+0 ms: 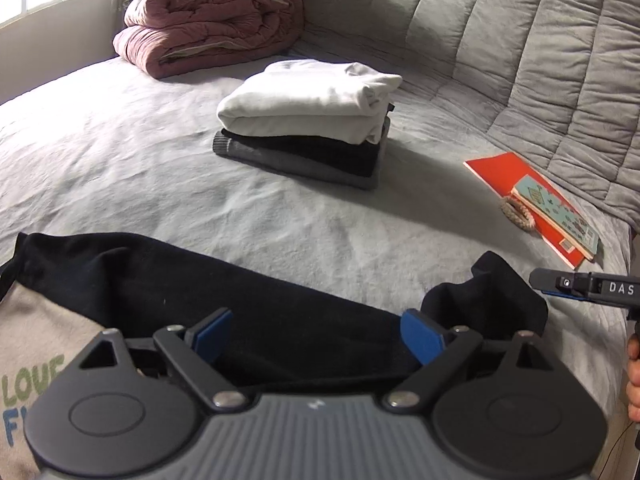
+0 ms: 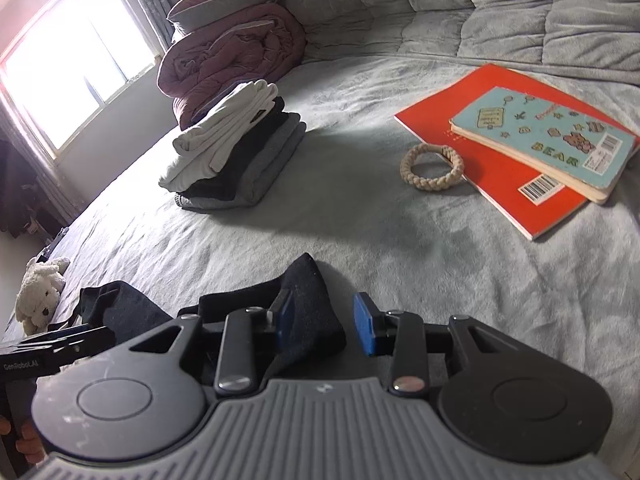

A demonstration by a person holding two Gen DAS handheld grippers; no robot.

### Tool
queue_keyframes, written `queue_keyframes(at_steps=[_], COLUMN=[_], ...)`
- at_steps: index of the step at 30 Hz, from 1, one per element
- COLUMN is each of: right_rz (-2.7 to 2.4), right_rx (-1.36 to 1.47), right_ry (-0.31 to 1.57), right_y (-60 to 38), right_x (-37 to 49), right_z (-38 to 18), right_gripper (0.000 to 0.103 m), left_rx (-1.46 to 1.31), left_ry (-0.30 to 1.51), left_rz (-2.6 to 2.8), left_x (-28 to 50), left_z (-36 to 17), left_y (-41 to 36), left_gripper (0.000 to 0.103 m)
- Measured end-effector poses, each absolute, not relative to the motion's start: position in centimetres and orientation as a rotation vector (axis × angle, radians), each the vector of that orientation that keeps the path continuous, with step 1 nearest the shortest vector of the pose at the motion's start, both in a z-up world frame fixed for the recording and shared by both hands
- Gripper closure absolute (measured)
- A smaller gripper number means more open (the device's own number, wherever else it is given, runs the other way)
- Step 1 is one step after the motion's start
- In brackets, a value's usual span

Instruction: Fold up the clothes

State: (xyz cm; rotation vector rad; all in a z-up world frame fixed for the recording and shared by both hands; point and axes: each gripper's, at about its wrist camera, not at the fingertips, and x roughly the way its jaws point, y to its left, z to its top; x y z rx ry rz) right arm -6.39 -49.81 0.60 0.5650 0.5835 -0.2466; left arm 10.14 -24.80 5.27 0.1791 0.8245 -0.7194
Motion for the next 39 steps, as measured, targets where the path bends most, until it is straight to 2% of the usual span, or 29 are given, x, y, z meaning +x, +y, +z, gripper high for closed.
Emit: queue_keyframes(at_steps=[5, 9, 10, 13, 15, 17, 19, 21, 31, 39], right_rz=[-0.21, -0.203, -0.205, -0.211, -0.214, -0.217, -0.221, -0.222, -0.443, -0.527], right_rx=[0.499, 0.451, 0.435, 0.387, 0.354, 0.322, 0.29, 0.308, 0.358, 0.323], right_ry=[0.587, 0.586, 0.586, 0.588, 0.589, 0.589, 0.59, 0.586, 0.427, 0.404], right_y=[-49.3, -48.8, -48.6, -48.1, -47.7, -47.3, -47.0, -47.1, -50.5, -52.2], right_x=[-4.6, -3.4, -3.2, -2.8, -2.5, -2.2, -1.9, -2.1, -5.0, -4.8], right_z=[0.2, -0.3, -0.5, -0.8, -1.1, -1.4, -1.6, -1.4, 0.8, 0.3], right_gripper=[0.065, 0.065, 0.065, 0.065, 0.065, 0.071, 0.089, 0.094, 0.094, 0.094], left_rx=[0.053, -0.017, -0.027, -0.038, -0.009, 0.006, 0.002, -0.033, -0.267, -0.367], left_ry=[0.966, 1.061, 1.082, 1.097, 1.081, 1.065, 1.052, 1.046, 0.91, 0.842], left_rz=[-0.643, -0.534, -0.504, -0.437, -0.381, -0.338, -0.31, -0.304, -0.331, -0.35], left_x=[14.1, 17.0, 17.5, 18.2, 18.2, 18.1, 18.1, 18.2, 18.5, 19.5], left_z=[4.7, 4.2, 4.0, 3.8, 3.7, 3.6, 3.5, 3.8, 5.8, 4.8], left_y=[-25.5, -25.9, -26.0, -26.5, -27.0, -27.1, -27.1, -26.8, -25.7, -27.0], left_gripper=[0.038, 0.042, 0.047, 0.053, 0.069, 0.09, 0.099, 0.101, 0.102, 0.102])
